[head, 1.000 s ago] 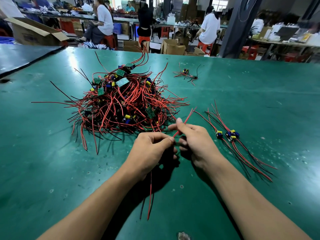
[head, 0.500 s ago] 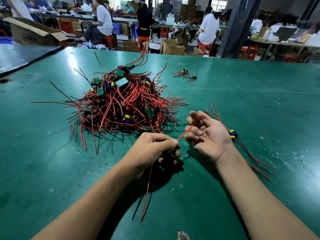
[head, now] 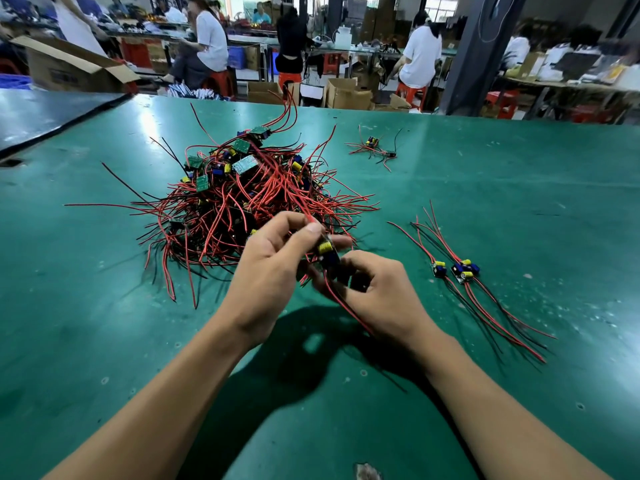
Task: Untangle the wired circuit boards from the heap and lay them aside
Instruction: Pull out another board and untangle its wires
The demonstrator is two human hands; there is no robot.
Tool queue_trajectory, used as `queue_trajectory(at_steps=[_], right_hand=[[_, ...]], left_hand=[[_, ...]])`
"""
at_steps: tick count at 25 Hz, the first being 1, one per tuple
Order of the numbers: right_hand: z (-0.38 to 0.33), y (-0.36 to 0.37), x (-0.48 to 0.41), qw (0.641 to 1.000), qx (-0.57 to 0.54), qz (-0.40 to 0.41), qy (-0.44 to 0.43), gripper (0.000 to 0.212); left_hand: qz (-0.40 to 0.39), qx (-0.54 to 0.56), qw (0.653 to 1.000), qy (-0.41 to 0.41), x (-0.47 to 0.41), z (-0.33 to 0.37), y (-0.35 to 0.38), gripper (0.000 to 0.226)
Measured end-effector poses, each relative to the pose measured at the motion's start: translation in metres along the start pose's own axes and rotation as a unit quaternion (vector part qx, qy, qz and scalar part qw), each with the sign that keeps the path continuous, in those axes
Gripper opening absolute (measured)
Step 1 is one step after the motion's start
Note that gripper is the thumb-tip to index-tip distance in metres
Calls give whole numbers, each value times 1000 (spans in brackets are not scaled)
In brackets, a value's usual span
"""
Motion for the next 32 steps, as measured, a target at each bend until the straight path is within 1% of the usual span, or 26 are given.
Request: queue_trajectory(at_steps=[2, 3, 4, 5, 7, 9, 10, 12, 14, 15, 17, 18, 19, 20, 22, 23, 24, 25, 27, 28, 29, 31, 32], right_hand=[[-12, 3, 4, 999, -1, 16, -30, 29], [-16, 3, 4, 998, -31, 33, -32, 31], [-18, 2, 4, 995, -89, 48, -27, 30], [-17, 2, 3, 983, -174, 60, -12, 28], [-14, 2, -2, 936, -344, 74, 22, 25], [-11, 1, -6, 888, -451, 74, 52, 24], [-10, 0, -6, 866, -492, 68, 62, 24], [-8, -4, -7, 826, -558, 54, 68, 25], [-7, -10, -7, 783, -617, 45, 67, 26], [-7, -13, -6, 760, -645, 40, 63, 28], [-8, -16, -6, 721, -691, 19, 53, 33], [-9, -16, -5, 710, -702, 3, 50, 35], [-10, -15, -5, 709, -703, -17, 52, 36], [-11, -12, -4, 717, -694, -38, 60, 36], [-8, -6, -3, 757, -643, -69, 92, 36], [-5, -3, -2, 779, -612, -77, 110, 37], [-3, -1, -2, 797, -585, -79, 124, 38], [0, 0, -2, 808, -569, -73, 134, 38], [4, 1, -3, 817, -557, -54, 140, 36], [6, 0, -3, 831, -536, -45, 142, 36], [8, -2, -2, 855, -498, -37, 143, 36], [12, -4, -2, 896, -422, -29, 133, 34], [14, -4, -1, 907, -401, -29, 123, 34]], left_hand=[[40, 2, 999, 11, 0, 2, -8, 10], [64, 6, 998, 7, 1, 0, -12, 10], [87, 13, 996, 1, 2, -2, -15, 10], [108, 24, 994, -5, 3, -3, -18, 9], [133, 54, 990, -15, 5, -7, -19, 8], [136, 89, 986, -24, 3, -10, -18, 4], [127, 110, 985, -28, 3, -10, -17, 3], [87, 160, 982, -39, 0, -16, -12, 15], [39, 196, 977, -77, 0, -24, -4, 27], [18, 194, 976, -101, 1, -29, 0, 30], [-13, 176, 974, -141, 4, -37, 9, 27], [-27, 172, 971, -161, 5, -41, 13, 23], [-43, 175, 967, -181, 7, -44, 17, 20], [-64, 182, 960, -202, 8, -46, 21, 22], [-107, 194, 948, -229, 10, -47, 27, 35], [-121, 193, 946, -232, 10, -47, 28, 36], [-127, 191, 946, -229, 10, -47, 29, 31], [-125, 192, 948, -222, 11, -47, 30, 24], [-100, 209, 950, -207, 11, -49, 29, 15], [-81, 217, 952, -199, 10, -51, 26, 17], [-64, 216, 956, -190, 10, -53, 23, 20], [-33, 178, 968, -176, 8, -54, 14, 26], [-22, 151, 973, -173, 8, -54, 11, 28]])
Point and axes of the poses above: each hand's wrist, its own x-axis away from the middle knuckle, its own y-axis out of the palm, z = x × y, the point moved 7 cm from there along -x, towards the middle knuckle, and after that the axes turned 13 degrees about -z, right-handed, at the moved point
